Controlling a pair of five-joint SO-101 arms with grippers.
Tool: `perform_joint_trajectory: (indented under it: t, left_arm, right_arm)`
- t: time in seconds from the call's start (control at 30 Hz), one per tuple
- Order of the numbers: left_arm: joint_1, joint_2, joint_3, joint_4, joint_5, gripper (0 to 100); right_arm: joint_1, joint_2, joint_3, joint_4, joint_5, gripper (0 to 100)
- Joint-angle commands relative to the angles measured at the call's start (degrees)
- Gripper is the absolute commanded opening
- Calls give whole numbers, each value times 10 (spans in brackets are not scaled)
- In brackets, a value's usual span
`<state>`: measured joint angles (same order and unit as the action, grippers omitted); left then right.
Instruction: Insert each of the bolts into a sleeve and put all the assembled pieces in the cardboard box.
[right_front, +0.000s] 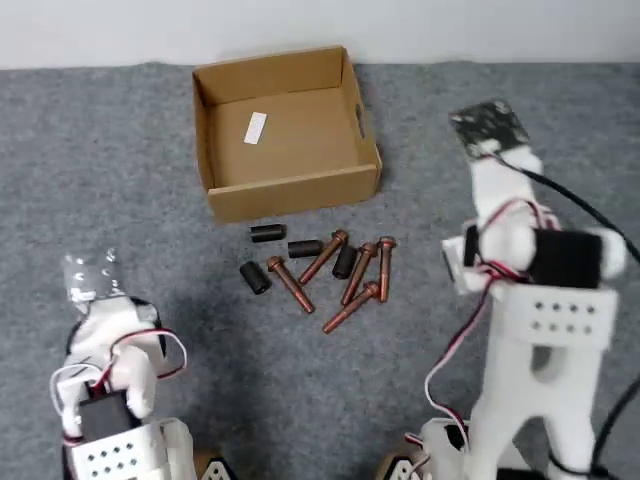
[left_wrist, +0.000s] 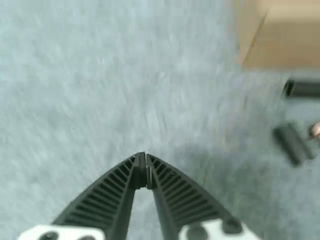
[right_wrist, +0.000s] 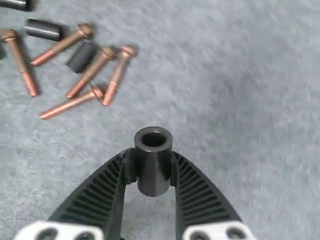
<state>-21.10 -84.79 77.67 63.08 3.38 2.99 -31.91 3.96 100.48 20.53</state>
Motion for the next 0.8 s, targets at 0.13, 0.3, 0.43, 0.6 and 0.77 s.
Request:
perform_joint_trajectory:
  t: [0.13,0.3,0.43,0.6,0.77]
  left_arm:
    - [125,182,-245,150,15,7]
    - [217,395,-415,218,80,8]
    - [292,539,-545,257,56,8]
    - [357,702,-681,285,-44,8]
    - [384,862,-798,288,-74,8]
  right_arm:
    - [60,-83,68,23,5,9]
    - [62,-120,119,23,3,9]
    - [63,-152,157,22,3,9]
    - [63,-185,199,22,2,9]
    - [63,-196,244,19,2,9]
